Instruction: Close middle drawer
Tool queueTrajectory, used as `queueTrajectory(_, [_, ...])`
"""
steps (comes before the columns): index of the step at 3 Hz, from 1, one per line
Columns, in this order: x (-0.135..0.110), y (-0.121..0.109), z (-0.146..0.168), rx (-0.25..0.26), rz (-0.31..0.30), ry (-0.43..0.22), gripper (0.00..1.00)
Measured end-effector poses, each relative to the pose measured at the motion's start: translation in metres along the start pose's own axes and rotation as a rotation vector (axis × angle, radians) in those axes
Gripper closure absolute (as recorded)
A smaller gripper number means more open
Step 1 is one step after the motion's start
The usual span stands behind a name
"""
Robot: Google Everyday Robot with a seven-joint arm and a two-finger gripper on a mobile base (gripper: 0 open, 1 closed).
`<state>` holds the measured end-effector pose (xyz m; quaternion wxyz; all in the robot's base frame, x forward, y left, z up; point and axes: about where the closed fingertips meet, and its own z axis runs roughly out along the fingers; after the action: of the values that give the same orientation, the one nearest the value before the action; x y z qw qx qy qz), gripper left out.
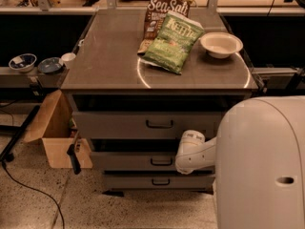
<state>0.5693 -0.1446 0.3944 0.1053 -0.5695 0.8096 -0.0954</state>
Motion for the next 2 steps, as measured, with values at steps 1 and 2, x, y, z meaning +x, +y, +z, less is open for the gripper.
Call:
queueTrajectory(1, [0.0,0.0,0.0,0.0,0.0,0.0,0.82])
queueTrajectory(2, [0.0,0.0,0.0,0.0,0.0,0.0,0.59])
